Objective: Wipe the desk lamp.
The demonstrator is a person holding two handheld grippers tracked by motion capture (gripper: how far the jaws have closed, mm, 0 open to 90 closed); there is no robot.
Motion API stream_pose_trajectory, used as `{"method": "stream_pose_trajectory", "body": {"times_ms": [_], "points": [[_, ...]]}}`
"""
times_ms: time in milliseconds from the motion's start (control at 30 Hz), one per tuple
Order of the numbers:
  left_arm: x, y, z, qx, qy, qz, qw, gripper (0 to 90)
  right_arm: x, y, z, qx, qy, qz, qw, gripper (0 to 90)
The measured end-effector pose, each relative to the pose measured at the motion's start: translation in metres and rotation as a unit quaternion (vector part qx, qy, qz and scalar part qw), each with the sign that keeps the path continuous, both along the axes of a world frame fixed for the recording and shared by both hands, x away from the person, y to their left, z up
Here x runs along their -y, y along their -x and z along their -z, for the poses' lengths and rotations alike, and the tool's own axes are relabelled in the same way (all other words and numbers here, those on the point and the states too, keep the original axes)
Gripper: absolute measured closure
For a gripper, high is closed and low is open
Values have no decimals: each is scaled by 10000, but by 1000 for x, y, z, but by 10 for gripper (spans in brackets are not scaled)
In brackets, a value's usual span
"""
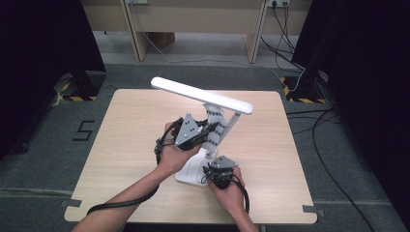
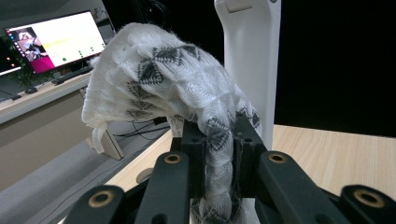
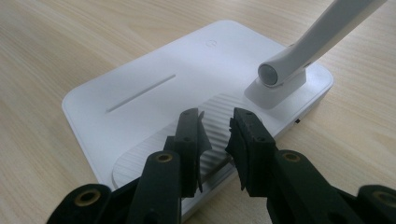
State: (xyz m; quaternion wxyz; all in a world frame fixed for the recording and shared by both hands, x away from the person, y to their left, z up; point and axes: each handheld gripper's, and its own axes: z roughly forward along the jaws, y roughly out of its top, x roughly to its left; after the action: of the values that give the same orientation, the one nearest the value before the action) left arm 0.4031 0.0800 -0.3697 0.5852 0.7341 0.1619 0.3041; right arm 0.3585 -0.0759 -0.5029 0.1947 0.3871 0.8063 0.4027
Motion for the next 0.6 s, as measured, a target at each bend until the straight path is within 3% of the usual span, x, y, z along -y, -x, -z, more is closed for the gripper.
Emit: {"method": "stream_pose_trajectory", "body": {"times_ms": [600], "points": [[8,2,-9,191,171,76,9996,788,-2,1,0,16,3,-6,10000,730]]}}
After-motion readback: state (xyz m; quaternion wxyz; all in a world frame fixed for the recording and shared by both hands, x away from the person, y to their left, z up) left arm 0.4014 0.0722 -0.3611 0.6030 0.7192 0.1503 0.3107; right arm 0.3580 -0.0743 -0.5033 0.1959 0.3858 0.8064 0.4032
